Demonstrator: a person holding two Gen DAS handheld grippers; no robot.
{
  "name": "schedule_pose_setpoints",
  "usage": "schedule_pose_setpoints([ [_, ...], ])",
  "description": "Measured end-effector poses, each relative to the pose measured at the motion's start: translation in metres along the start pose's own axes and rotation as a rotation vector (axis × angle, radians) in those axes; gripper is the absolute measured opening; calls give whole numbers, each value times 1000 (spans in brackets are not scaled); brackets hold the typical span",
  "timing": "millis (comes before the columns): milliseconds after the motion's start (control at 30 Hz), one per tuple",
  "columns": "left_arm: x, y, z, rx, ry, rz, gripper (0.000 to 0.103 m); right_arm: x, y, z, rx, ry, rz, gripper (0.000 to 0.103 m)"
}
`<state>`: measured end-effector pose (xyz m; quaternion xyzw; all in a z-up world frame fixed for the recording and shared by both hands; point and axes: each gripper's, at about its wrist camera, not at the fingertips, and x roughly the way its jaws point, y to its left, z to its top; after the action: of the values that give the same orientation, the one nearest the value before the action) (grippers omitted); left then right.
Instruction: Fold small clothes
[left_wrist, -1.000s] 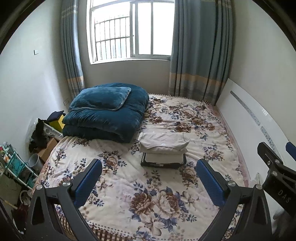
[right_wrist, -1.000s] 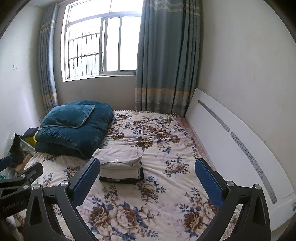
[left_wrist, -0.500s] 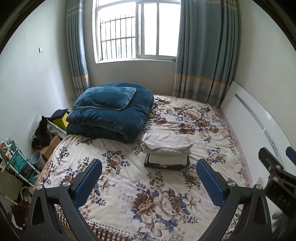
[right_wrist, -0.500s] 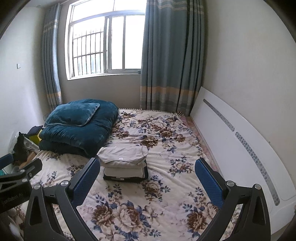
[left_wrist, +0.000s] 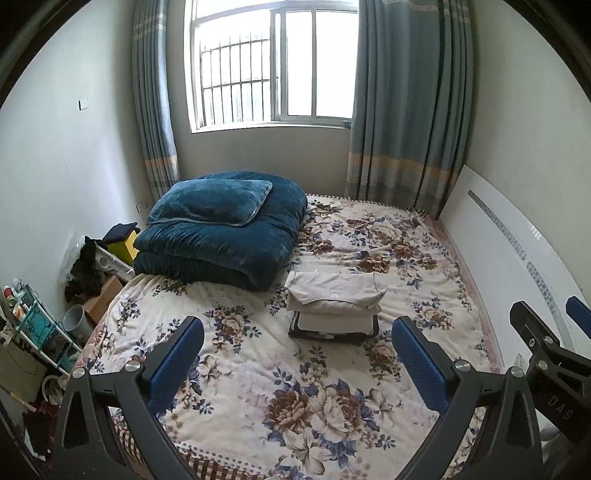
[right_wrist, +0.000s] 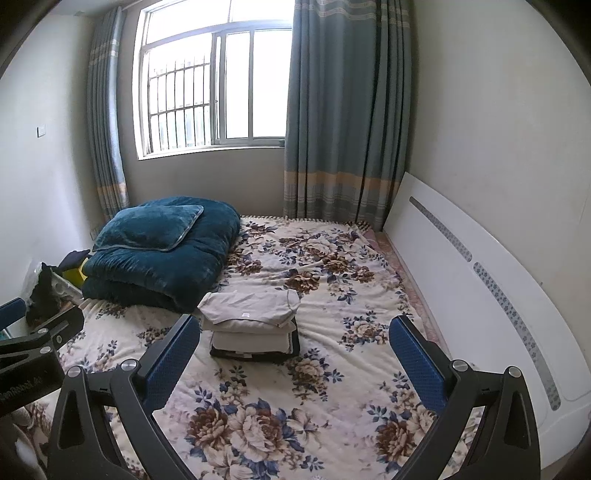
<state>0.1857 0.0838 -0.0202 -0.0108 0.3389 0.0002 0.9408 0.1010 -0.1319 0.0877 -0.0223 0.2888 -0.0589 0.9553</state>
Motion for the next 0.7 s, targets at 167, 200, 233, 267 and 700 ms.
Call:
schedule_pose_setpoints([
  [167,-2,0,3,2,-5,-2,103,0,-1,0,1,1,-1,103],
  [200,-2,-1,3,2,-5,-4,103,0,0,0,0,2,1,103],
  [233,-2,-1,3,1,-4,-3,103,0,0,-1,0,3,3,103],
  [267,-2,-1,3,0,-3,-1,103,0,1,-1,0,4,5,103],
  [700,-5,-2,3,4,-4,-8,103,-4,2,-2,5,4,8,103],
])
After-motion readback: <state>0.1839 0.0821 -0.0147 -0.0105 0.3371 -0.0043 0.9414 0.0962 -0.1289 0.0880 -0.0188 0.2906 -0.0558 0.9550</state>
